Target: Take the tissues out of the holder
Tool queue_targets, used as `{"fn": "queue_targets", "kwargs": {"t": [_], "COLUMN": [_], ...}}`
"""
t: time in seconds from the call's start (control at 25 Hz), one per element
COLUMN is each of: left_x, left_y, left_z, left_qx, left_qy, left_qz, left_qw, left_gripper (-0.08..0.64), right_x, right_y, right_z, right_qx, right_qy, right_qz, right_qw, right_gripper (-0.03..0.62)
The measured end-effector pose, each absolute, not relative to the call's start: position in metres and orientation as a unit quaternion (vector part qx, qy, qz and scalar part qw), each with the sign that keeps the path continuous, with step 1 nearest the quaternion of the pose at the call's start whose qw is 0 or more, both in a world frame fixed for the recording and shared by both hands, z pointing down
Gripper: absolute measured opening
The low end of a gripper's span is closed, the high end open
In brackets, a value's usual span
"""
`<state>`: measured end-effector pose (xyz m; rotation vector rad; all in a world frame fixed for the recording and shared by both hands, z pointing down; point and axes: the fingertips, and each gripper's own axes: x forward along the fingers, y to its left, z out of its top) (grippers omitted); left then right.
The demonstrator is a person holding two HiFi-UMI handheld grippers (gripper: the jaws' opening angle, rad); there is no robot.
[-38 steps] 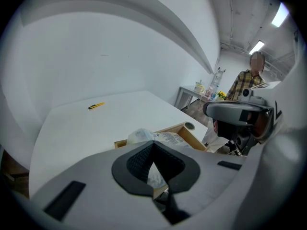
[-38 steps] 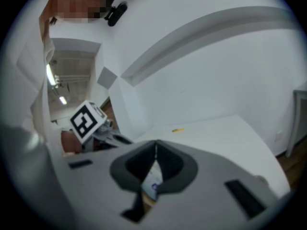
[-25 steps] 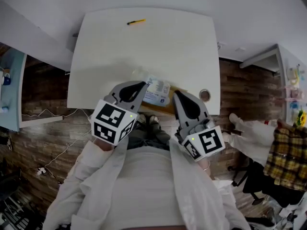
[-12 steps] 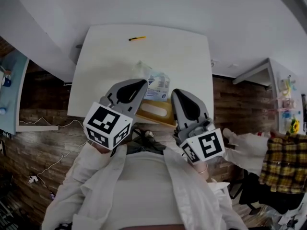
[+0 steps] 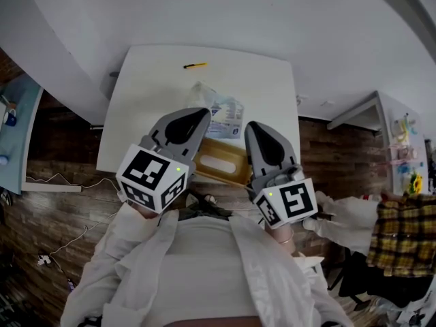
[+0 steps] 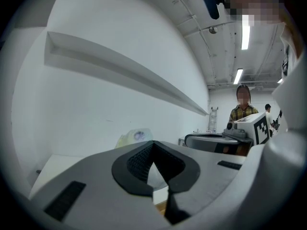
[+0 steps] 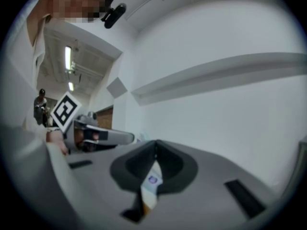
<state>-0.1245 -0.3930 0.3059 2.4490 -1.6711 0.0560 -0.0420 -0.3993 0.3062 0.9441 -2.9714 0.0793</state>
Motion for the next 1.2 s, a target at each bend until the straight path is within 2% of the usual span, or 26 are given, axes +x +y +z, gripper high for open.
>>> {"fn": "queue_targets", "kwargs": {"t": [0.72,1.2], "left_x": [-0.124,-0.124], "left_y": [-0.393,-0.396], "left_z": [0.311,0.310], "left_qx": [0.821,0.821], "left_qy": [-0.566,-0.565], "left_qz": [-0.001,-0.010], "left_qw": [0.080,0.084], "left_gripper": [0.015,0.015], "right_x": [-0.049,-0.040], "right_y": [-0.401,-0.408], "right_z": [0.312,0.316], "right_qx": [0.305,0.325], "right_qy": [-0.951,-0.945], "right_qz": [0.016,0.024], "right_qw": [0.035,0.020], "right_gripper": [0.011,0.011]}}
